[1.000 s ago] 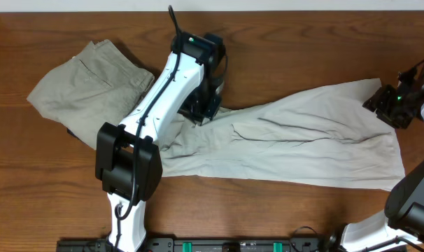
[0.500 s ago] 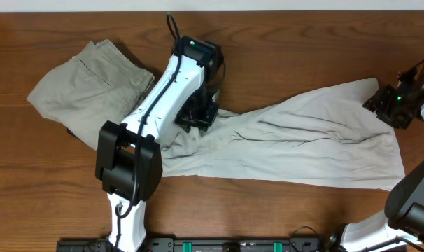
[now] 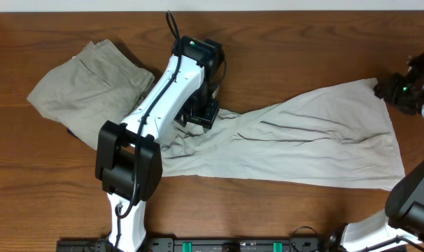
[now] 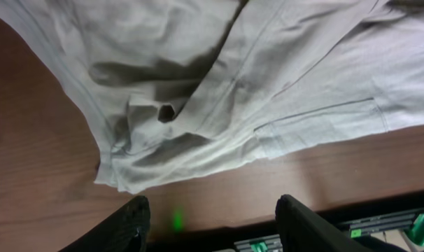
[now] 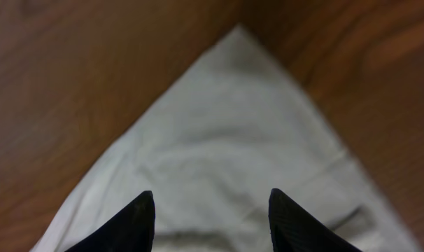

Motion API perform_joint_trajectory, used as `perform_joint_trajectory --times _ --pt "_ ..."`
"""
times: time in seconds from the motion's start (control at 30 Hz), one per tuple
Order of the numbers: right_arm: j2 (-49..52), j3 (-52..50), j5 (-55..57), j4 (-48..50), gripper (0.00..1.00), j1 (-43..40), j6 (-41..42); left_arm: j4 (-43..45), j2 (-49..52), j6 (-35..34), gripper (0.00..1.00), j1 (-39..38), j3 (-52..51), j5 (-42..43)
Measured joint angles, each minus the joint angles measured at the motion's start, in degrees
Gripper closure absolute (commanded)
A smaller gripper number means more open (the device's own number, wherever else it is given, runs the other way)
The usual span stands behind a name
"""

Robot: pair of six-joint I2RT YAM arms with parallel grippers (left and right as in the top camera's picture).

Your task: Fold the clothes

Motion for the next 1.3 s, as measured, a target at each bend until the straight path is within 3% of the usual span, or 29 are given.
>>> perform_joint_trajectory --times 0.47,0.8,0.9,1.03,1.07,1.3 --pt "18.6 0.3 0.9 21.7 0.43 -1.4 0.7 2.4 0.0 0.0 0.40 0.0 0.0 -0.4" --pt "22.2 1.0 -1.4 29.9 0.44 -0.6 2.6 2.9 0.0 0.0 0.40 0.0 0.0 -0.4" --pt "22.5 1.2 -2.3 30.4 0.54 0.5 2.7 3.2 0.0 0.0 0.40 0.0 0.0 -0.4" --pt "22.7 1.4 -3.2 29.4 0.91 1.8 3.3 3.4 0.0 0.0 0.40 0.0 0.0 -0.4" --pt "22.8 1.4 -3.4 28.9 0.96 1.9 3.7 3.5 0.0 0.0 0.40 0.0 0.0 -0.4" --pt "22.2 1.5 -4.8 24.9 0.99 0.7 4.3 3.5 0.0 0.0 0.40 0.0 0.0 -0.5"
